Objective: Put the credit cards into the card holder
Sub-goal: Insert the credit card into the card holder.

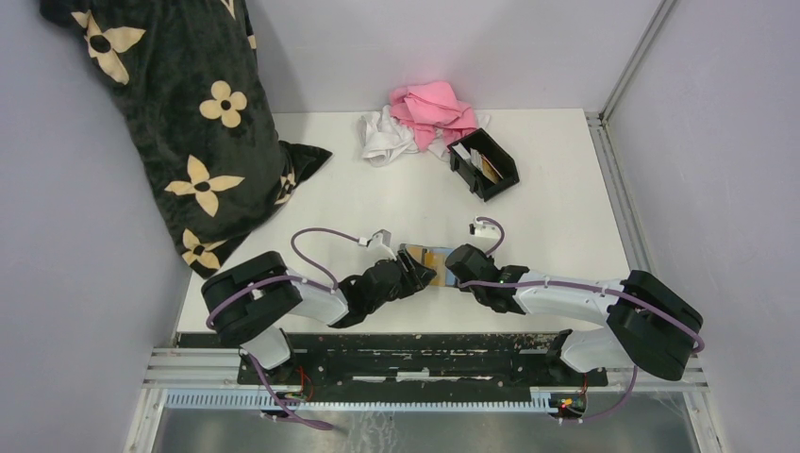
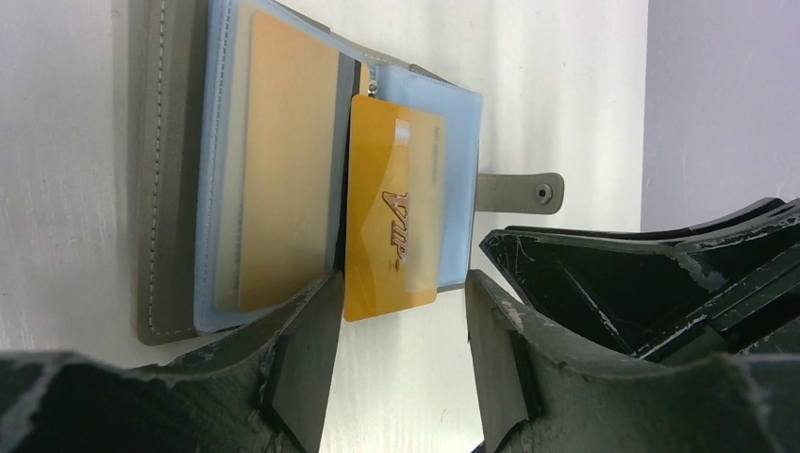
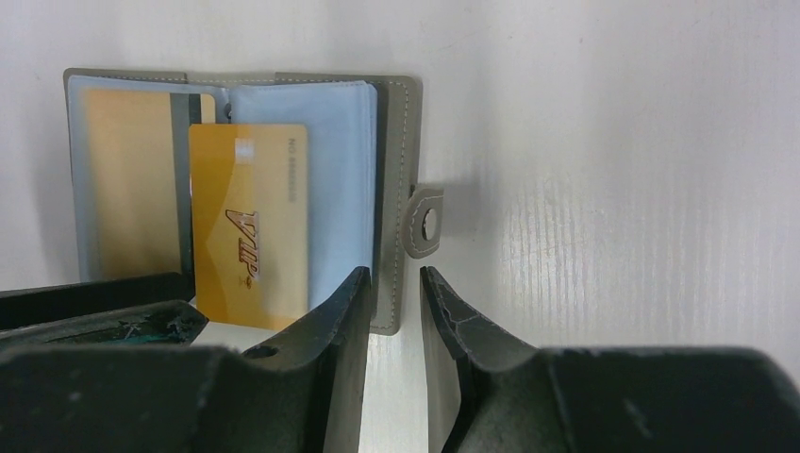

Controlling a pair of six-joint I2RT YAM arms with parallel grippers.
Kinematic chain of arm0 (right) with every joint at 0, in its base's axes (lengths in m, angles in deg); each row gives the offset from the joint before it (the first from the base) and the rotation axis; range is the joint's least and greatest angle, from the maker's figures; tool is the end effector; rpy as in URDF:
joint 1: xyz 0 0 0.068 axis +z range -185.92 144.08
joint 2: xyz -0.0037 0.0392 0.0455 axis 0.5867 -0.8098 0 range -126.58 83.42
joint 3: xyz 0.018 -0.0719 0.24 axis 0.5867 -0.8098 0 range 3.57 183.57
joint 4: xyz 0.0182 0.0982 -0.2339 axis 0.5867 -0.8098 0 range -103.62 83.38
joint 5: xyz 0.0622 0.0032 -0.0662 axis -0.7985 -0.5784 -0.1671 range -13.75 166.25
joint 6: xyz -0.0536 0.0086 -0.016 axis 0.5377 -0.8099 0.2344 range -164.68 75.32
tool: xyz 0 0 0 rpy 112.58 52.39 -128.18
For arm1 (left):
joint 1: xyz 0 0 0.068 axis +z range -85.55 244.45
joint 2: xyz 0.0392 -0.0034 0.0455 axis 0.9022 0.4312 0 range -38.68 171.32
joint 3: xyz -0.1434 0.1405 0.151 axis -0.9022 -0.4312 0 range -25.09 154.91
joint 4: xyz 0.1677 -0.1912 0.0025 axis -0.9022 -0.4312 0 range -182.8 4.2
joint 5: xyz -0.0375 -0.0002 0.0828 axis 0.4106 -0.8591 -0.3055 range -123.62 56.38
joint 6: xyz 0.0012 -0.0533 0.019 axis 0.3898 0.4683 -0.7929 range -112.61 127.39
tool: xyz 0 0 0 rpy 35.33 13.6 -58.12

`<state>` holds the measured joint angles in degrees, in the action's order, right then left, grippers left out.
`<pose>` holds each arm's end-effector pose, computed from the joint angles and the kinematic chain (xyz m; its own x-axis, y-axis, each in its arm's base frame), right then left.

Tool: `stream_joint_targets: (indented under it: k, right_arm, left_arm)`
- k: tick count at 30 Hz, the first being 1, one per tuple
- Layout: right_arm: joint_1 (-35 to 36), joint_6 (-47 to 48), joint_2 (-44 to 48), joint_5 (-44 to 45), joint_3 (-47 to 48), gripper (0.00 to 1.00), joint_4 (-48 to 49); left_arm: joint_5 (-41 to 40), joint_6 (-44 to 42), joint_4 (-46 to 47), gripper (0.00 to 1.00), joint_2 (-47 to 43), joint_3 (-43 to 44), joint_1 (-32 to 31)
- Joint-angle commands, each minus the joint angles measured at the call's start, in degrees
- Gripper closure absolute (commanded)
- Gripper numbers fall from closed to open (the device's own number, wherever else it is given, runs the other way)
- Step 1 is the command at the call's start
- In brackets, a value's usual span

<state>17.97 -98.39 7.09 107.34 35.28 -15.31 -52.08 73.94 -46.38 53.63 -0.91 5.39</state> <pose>0.1569 0.1807 0.1377 -0.6909 0.2242 -0.6873 0.0791 0.9684 0.2364 0.1504 -0.2265 0.1034 -0.7137 -0.5018 -0.4887 0.0404 0.6670 -0.7440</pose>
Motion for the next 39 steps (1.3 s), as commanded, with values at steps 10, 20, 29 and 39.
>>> stream_joint_targets:
  k: [10,20,29,39]
  right_arm:
    - [0.95,-0.38,-0.91,1.7,2.93,0.68,0.42]
    - [1.38,-0.92,-1.73,1.93,2.76,0.69,0.68]
    - [1.8,-1.2,-2.07,2.26,2.75,0.69,0.78]
    - [1.9,-1.39,-1.41,2.76,2.11,0.68,0.78]
  left_arm:
    - [3.08,-3.42,0.83,0.41,3.37,-4.32,1.27]
    - [1.58,-2.83,7.83,0.42,-1.26,-9.32,1.4]
    - [2.81,-2.24,11.34,0.43,2.2,-8.47,1.41]
    - [4.31,0.09,19.11,0.55,7.33,-9.92,2.02]
